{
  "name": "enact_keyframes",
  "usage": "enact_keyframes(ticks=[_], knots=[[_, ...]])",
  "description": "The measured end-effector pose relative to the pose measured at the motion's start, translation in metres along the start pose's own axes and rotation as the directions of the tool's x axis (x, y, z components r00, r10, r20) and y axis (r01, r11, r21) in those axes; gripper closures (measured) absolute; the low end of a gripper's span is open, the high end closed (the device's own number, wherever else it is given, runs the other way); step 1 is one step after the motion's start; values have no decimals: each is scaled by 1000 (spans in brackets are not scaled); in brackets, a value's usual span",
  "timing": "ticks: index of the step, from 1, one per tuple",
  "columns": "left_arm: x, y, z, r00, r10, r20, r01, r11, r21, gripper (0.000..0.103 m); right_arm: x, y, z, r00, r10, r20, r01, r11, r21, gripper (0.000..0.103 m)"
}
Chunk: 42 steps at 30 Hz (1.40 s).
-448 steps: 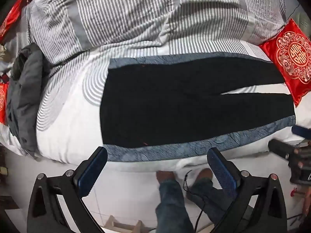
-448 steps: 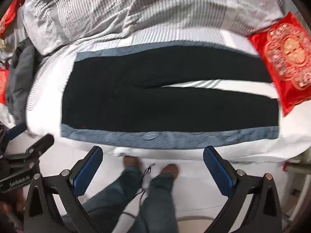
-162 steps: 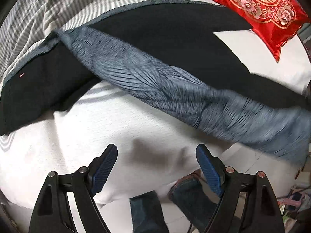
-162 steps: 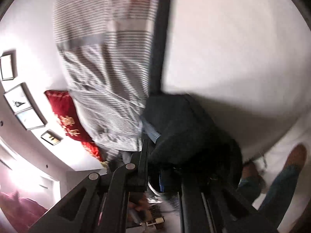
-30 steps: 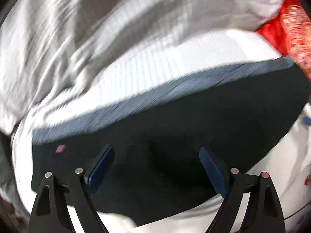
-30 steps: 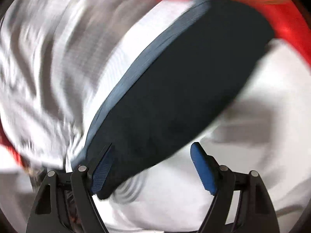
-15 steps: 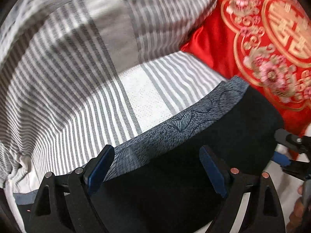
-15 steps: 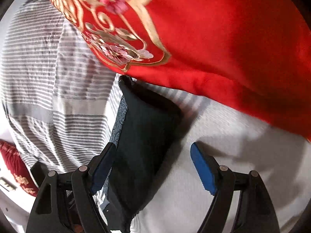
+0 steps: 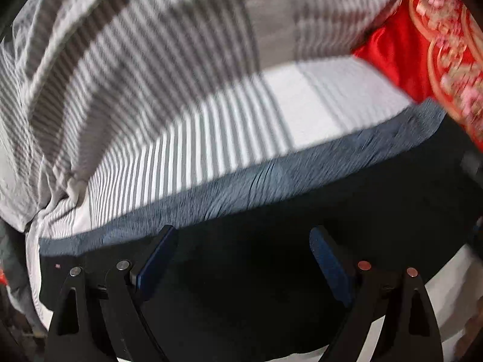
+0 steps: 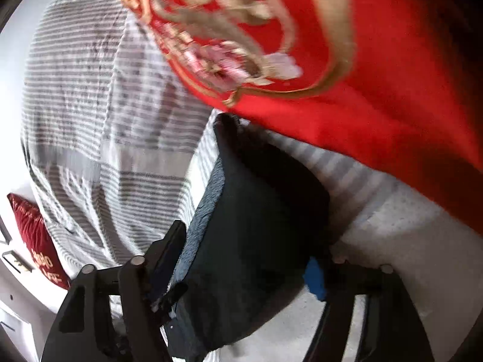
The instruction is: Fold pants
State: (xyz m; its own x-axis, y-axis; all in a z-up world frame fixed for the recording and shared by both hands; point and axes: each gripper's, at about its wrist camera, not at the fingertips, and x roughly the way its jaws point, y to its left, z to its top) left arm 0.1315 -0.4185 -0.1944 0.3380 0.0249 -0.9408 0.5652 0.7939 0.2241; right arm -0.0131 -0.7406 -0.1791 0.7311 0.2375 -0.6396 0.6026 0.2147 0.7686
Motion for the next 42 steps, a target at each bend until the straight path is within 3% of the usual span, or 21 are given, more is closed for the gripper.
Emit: enact_keyframes(ticks=[2, 4, 5, 11, 18, 25, 28, 34, 36, 39, 41, 42], knots=[[12, -2, -7, 1000, -4, -26, 4, 1000, -5, 13, 14, 9, 6, 1000, -22, -20, 22, 1000, -6, 39], [12, -4, -14, 999, 12, 34, -12, 1000, -5, 13, 28, 8, 7, 997, -22, -80, 22, 1000, 5, 84], [12, -5, -16, 999, 15, 45, -15, 1000, -4, 13, 32, 5, 7, 996, 12, -91, -8, 999, 42, 92], [12, 8, -19, 997, -53, 60, 56, 997, -56, 13, 24, 25, 0, 969, 199, -145, -191, 979, 66, 92], [9, 23, -26, 990, -129, 56, 135, 984, -113, 13, 28, 83, -20, 930, 279, -238, -288, 958, -1, 92], [4, 81, -58, 987, -154, 46, 160, 963, -216, 13, 53, 153, -56, 892, 289, -347, -332, 941, -68, 92], [-2, 106, -71, 983, -172, 56, 181, 952, -245, 13, 66, 171, -85, 880, 263, -395, -325, 940, -100, 92], [-13, 181, -108, 993, -96, 70, 114, 937, -330, 13, 104, 193, -163, 844, 170, -508, -290, 943, -166, 92], [-9, 216, -128, 997, -56, 50, 70, 926, -371, 13, 122, 196, -187, 843, 122, -524, -264, 943, -205, 92], [0, 250, -149, 1000, -11, 6, 13, 910, -414, 13, 148, 192, -224, 856, 0, -516, -189, 931, -313, 91], [5, 274, -167, 1000, 10, -18, -17, 893, -449, 13, 167, 195, -251, 861, -136, -490, -119, 883, -454, 91], [7, 282, -173, 999, 18, -28, -29, 887, -460, 13, 178, 196, -268, 858, -218, -465, -78, 840, -538, 90]])
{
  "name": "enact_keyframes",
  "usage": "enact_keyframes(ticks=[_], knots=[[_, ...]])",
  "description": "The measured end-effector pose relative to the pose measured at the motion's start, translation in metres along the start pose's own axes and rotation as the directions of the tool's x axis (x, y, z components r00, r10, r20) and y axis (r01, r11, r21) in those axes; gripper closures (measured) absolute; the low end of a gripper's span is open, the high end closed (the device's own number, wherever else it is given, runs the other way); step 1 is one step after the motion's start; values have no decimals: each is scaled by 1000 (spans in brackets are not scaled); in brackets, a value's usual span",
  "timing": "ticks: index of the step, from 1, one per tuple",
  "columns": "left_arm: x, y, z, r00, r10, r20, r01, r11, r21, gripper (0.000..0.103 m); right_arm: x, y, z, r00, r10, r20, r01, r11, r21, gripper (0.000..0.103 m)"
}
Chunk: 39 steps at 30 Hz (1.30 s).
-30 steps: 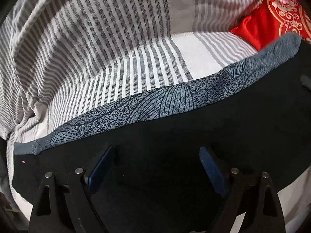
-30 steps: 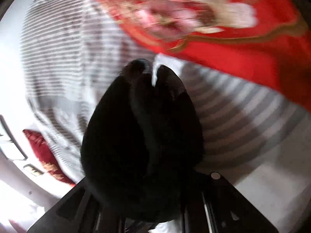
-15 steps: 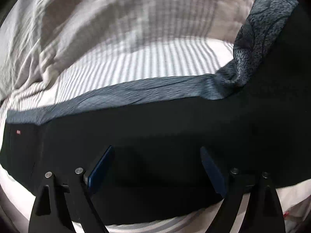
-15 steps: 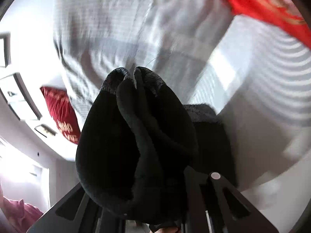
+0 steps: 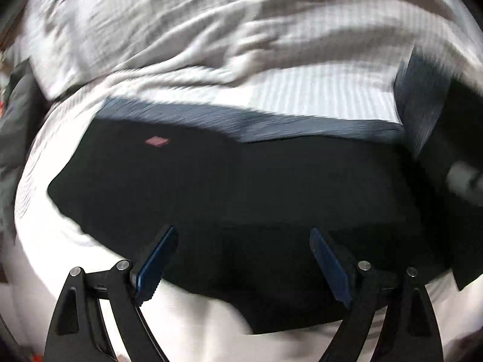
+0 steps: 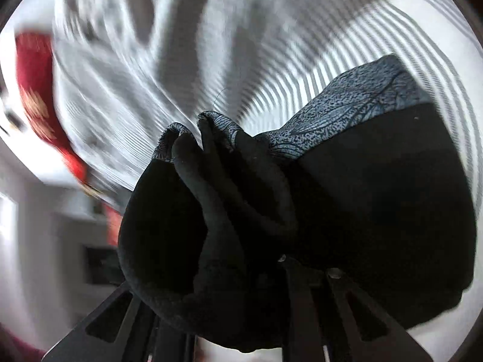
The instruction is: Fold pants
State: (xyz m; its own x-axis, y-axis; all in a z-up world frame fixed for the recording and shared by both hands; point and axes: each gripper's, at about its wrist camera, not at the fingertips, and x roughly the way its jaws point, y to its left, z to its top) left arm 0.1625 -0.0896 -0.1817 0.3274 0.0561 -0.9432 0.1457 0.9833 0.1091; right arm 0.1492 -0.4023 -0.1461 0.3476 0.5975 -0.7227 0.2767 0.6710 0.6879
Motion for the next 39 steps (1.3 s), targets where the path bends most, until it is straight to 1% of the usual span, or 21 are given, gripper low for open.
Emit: enact_keyframes(ticks=[1, 2, 4, 5, 6, 8, 12, 14, 16, 18, 22, 24, 27, 29, 31, 32, 33, 34, 36, 38, 39], knots=[[2, 10, -2, 1000, 10, -5, -10, 1000, -11, 13, 13, 6, -5, 997, -76, -12, 76, 996, -46, 89], [4, 18, -6, 1000, 19, -10, -19, 1000, -19, 13, 26, 12, -11, 987, -157, -20, 155, 984, -86, 84], [7, 32, -9, 999, 33, -23, -34, 999, -29, 13, 40, 24, -16, 974, -224, -12, 220, 963, -154, 71], [6, 35, -10, 999, 35, -23, -35, 999, -35, 13, 43, 35, -17, 973, -232, -5, 226, 954, -198, 50], [4, 39, -9, 999, 33, -23, -34, 999, -43, 13, 46, 44, -18, 973, -232, -15, 222, 948, -228, 24], [0, 46, 1, 999, 27, -17, -28, 998, -56, 13, 50, 63, -17, 968, -247, -52, 223, 934, -279, 7], [-18, 60, 13, 1000, 20, 18, -18, 997, -70, 13, 27, 77, -5, 975, -192, -114, 157, 951, -265, 7], [-28, 60, 22, 999, -1, 39, 4, 998, -68, 13, 1, 73, 3, 976, -196, -90, 167, 951, -262, 7], [-34, 55, 27, 998, -26, 57, 29, 998, -52, 13, -17, 62, 15, 969, -235, -70, 210, 943, -258, 7], [-37, 43, 28, 995, -83, 51, 85, 995, -45, 13, -16, 58, 32, 952, -286, -106, 250, 930, -269, 10], [-21, 22, 16, 989, -150, -13, 149, 987, -62, 13, 9, 66, 54, 931, -306, -197, 227, 912, -341, 20], [-12, 19, 7, 985, -168, -47, 162, 982, -101, 13, 32, 75, 61, 918, -296, -264, 194, 916, -350, 25], [-13, 17, -8, 983, -170, -63, 161, 978, -131, 13, 65, 90, 63, 880, -369, -299, 235, 885, -403, 25], [-13, 19, -18, 985, -158, -66, 148, 980, -131, 13, 84, 100, 54, 849, -424, -317, 264, 858, -441, 28], [-14, 24, -27, 984, -160, -76, 149, 979, -139, 13, 102, 105, 39, 791, -518, -324, 314, 799, -512, 37], [-14, 26, -30, 983, -163, -80, 150, 978, -145, 13, 113, 105, 28, 741, -602, -299, 370, 737, -566, 54], [-13, 29, -34, 983, -163, -88, 149, 977, -155, 13, 119, 103, 23, 724, -626, -291, 386, 716, -581, 76], [-13, 32, -38, 982, -164, -91, 148, 976, -161, 13, 118, 102, 21, 726, -621, -295, 384, 722, -576, 78], [-16, 38, -42, 982, -166, -91, 148, 973, -178, 13, 110, 101, 21, 735, -610, -297, 381, 733, -564, 93], [-21, 45, -44, 983, -168, -79, 151, 970, -193, 13, 92, 103, 22, 773, -535, -340, 313, 789, -529, 93], [-24, 47, -44, 983, -167, -72, 150, 969, -195, 13, 85, 104, 21, 777, -515, -363, 287, 802, -524, 93]])
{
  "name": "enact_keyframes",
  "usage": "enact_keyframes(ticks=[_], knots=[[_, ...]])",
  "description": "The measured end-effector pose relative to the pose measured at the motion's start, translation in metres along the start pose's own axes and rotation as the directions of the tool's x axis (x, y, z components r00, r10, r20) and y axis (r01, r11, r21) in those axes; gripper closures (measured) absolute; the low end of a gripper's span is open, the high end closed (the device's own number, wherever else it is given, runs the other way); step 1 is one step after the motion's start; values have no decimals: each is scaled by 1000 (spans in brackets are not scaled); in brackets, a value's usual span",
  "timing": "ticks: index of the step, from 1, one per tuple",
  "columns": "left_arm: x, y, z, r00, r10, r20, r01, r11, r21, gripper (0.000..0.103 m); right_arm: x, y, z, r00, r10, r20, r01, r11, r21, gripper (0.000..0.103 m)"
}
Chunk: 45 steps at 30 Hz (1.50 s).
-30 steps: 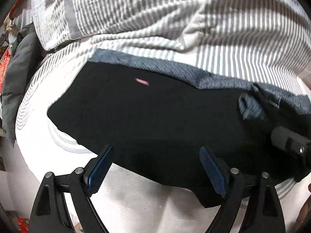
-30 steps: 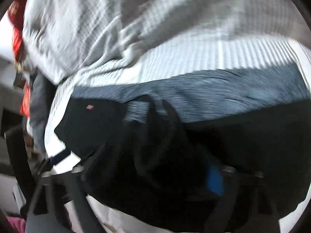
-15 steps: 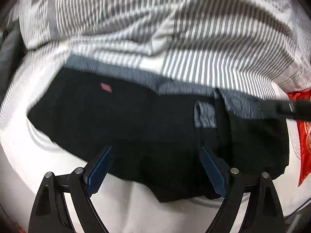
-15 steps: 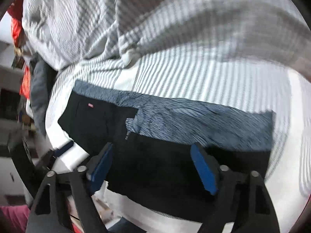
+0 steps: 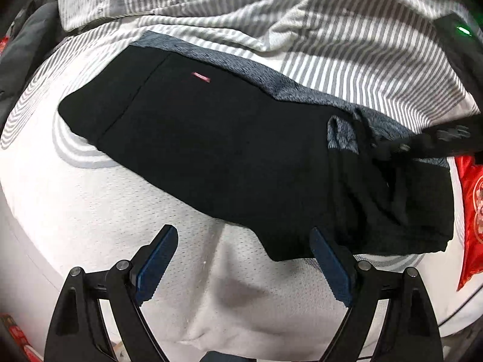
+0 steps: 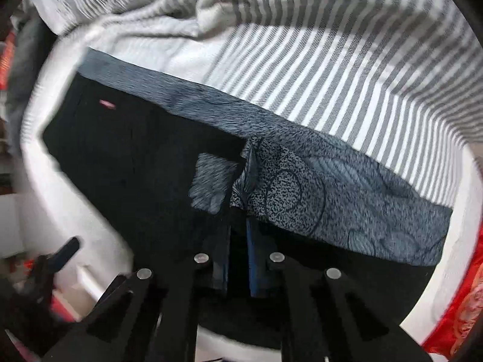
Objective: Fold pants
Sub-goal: 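Fold the leg ends over onto the trousers with the right gripper and release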
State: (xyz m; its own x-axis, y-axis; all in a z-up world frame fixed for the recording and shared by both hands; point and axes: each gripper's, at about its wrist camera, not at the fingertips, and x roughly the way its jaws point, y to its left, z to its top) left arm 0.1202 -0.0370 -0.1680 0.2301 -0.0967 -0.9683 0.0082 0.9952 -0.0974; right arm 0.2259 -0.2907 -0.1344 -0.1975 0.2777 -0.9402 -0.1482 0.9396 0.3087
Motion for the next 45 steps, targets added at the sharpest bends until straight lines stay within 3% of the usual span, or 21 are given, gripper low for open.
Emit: enact_keyframes(ticks=[5, 8, 10, 12, 14, 17, 19, 21, 24, 25, 27, 28, 29, 30, 34, 38, 40, 42, 44, 45], knots=[[-10, 3, -3, 1000, -5, 21, 5, 1000, -1, 13, 6, 10, -32, 990, 93, -102, -98, 994, -43, 93], [1, 3, -5, 1000, 9, -19, -9, 1000, 1, 13, 38, 10, -36, 980, 91, -179, -99, 994, -38, 82], [2, 4, -5, 1000, 12, -18, -12, 1000, -5, 13, 30, 10, -33, 981, 105, -163, -111, 993, -30, 76], [0, 6, -5, 1000, 13, -5, -13, 1000, -8, 13, 6, 14, -29, 990, 92, -110, -99, 993, -68, 36], [2, 8, -5, 1000, 18, -11, -18, 1000, -14, 13, -17, 25, -20, 998, 52, -39, -57, 984, -166, 30], [2, 10, -1, 1000, 7, -13, -8, 999, -44, 13, -20, 39, 1, 999, -51, -7, 48, 961, -272, 30], [1, 7, 1, 1000, -7, -6, 7, 999, -52, 13, -6, 42, 12, 997, -74, -19, 64, 950, -306, 31], [0, 2, 0, 1000, -17, 3, 17, 999, -37, 13, 8, 41, 19, 994, -109, -28, 94, 939, -330, 42], [3, -3, -4, 1000, -19, -1, 19, 999, -32, 13, 31, 42, 28, 995, -92, -44, 71, 934, -351, 45], [6, -3, -7, 1000, -23, -11, 22, 999, -43, 13, 42, 45, 29, 991, -122, -54, 94, 925, -369, 45], [9, -5, -11, 999, -25, -25, 24, 998, -52, 13, 59, 46, 27, 978, -200, -61, 160, 904, -397, 59], [10, -7, -13, 999, -24, -33, 22, 998, -55, 13, 57, 48, 27, 979, -199, -42, 166, 900, -402, 63], [9, -8, -15, 999, -26, -32, 24, 998, -57, 13, 52, 48, 28, 982, -183, -33, 155, 905, -396, 87], [8, -10, -15, 999, -31, -30, 29, 998, -59, 13, 43, 45, 30, 989, -148, -31, 127, 923, -363, 98], [-5, -26, -4, 998, -62, 14, 62, 997, -37, 13, 12, 19, 43, 997, -70, 10, 71, 969, -235, 98], [-16, -50, 15, 990, -119, 72, 119, 993, 12, 13, 3, 1, 59, 997, -60, 38, 67, 980, -189, 98], [-12, -62, 23, 988, -132, 76, 129, 991, 35, 13, 15, -7, 67, 999, -46, 10, 47, 987, -153, 97], [-7, -69, 26, 990, -125, 61, 122, 991, 50, 13, 33, -11, 75, 999, -15, -50, 10, 994, -107, 93], [-7, -72, 30, 991, -124, 56, 122, 991, 51, 13, 15, -25, 81, 998, 66, -1, -66, 997, -36, 91], [-9, -74, 31, 990, -124, 64, 121, 991, 50, 13, 2, -32, 81, 995, 98, 31, -98, 995, -10, 79]])
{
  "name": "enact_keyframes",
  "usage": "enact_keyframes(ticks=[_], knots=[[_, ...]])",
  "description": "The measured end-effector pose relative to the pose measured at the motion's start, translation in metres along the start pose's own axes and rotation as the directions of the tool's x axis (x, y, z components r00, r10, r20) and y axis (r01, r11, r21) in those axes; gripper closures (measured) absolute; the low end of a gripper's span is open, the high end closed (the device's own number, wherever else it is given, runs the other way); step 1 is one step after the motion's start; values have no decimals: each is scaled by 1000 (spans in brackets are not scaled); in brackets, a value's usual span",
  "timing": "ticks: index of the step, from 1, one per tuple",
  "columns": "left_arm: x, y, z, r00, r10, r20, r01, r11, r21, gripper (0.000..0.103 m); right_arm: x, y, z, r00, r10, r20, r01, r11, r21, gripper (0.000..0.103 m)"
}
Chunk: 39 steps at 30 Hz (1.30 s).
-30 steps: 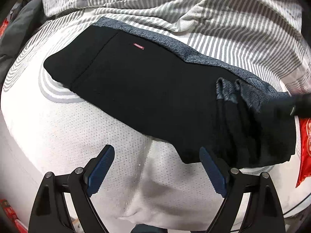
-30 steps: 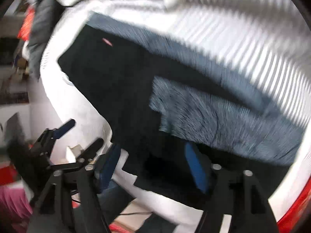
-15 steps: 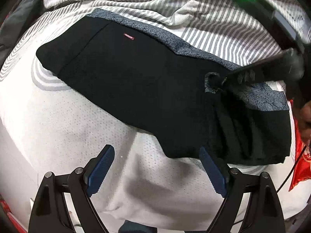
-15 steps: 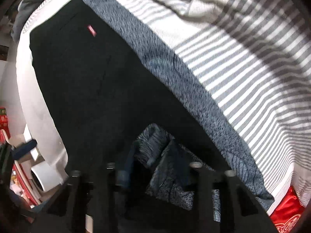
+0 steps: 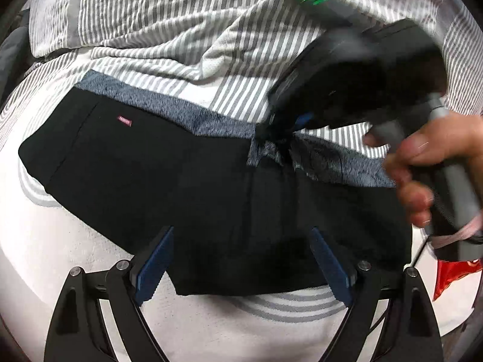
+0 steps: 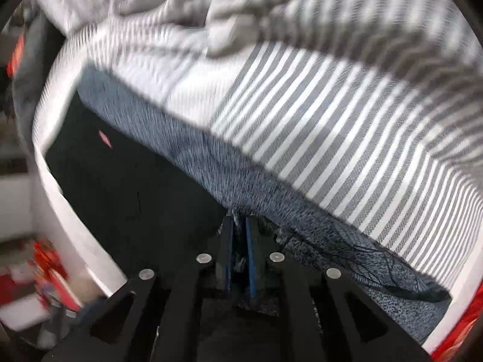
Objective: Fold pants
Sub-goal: 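Fold the leg ends over onto the trousers with the right gripper and release, then grasp the edge of the folded black trousers with both grippers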
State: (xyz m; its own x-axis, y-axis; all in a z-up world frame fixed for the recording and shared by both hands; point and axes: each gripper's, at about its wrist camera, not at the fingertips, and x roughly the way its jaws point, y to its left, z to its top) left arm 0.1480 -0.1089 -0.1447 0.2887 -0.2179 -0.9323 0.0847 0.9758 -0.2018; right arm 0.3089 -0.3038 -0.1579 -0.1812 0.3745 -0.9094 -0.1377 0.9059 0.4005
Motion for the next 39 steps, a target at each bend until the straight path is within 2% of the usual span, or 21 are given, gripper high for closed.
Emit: enact_keyframes(ticks=[1, 2, 5, 8, 9, 11, 13, 14, 15, 17, 20, 23, 27, 30, 32, 34, 36, 38, 39], knots=[[-1, -2, 2, 1000, 3, 7, -3, 1000, 5, 13, -18, -8, -1, 999, 16, 33, -17, 1000, 25, 68], [-1, -7, 5, 1000, 3, 10, -3, 1000, 19, 13, -36, -15, -5, 998, -2, 66, 0, 999, 38, 50], [9, -21, 11, 1000, 6, 5, -6, 999, 49, 13, -76, -40, -32, 985, -128, 119, 118, 990, 81, 48], [37, -31, 11, 998, 55, -29, -52, 994, 97, 13, -84, -70, -70, 966, -224, 126, 200, 963, 179, 48], [47, -31, 10, 996, 76, -40, -72, 992, 108, 13, -77, -81, -77, 964, -237, 120, 209, 955, 210, 48], [71, -26, 4, 992, 104, -74, -93, 987, 134, 13, -43, -104, -96, 975, -214, 61, 191, 944, 270, 48], [78, -21, 1, 993, 109, -53, -101, 986, 134, 0, -12, -107, -107, 972, -233, 33, 218, 945, 244, 48], [79, -20, 2, 993, 103, -53, -94, 985, 143, 0, -8, -101, -109, 960, -270, 78, 250, 948, 198, 44], [80, -21, 4, 993, 99, -62, -89, 984, 152, 0, -8, -96, -108, 959, -269, 95, 249, 952, 179, 30], [75, -22, 9, 991, 109, -74, -95, 981, 167, 0, -14, -86, -107, 968, -228, 103, 210, 964, 163, 17], [51, -20, 14, 990, 132, -42, -123, 978, 167, 0, -32, -81, -111, 980, -146, 133, 121, 977, 175, 17], [28, 1, 19, 991, 130, -32, -126, 986, 108, 0, -62, -81, -124, 977, -103, 188, 65, 978, 196, 17], [0, 57, 18, 986, 160, -39, -161, 987, -27, 0, -65, -65, -138, 978, -104, 183, 74, 983, 168, 16], [-18, 123, 18, 981, 191, -32, -193, 962, -191, 0, -53, -45, -144, 979, -132, 153, 113, 985, 130, 16], [-23, 161, 21, 977, 212, -28, -212, 940, -268, 0, -40, -30, -146, 977, -163, 138, 147, 982, 116, 18], [-25, 195, 24, 975, 220, -22, -215, 919, -329, 0, -30, -19, -148, 978, -157, 140, 138, 981, 136, 28], [-22, 228, 32, 978, 207, -22, -201, 906, -372, 0, -19, -9, -146, 975, -173, 140, 149, 975, 166, 54], [-15, 253, 42, 981, 194, -23, -188, 908, -375, 0, -2, 2, -138, 975, -174, 135, 144, 968, 205, 63], [-12, 262, 45, 983, 184, -15, -176, 910, -374, 0, 5, 6, -136, 974, -179, 137, 147, 965, 216, 63]])
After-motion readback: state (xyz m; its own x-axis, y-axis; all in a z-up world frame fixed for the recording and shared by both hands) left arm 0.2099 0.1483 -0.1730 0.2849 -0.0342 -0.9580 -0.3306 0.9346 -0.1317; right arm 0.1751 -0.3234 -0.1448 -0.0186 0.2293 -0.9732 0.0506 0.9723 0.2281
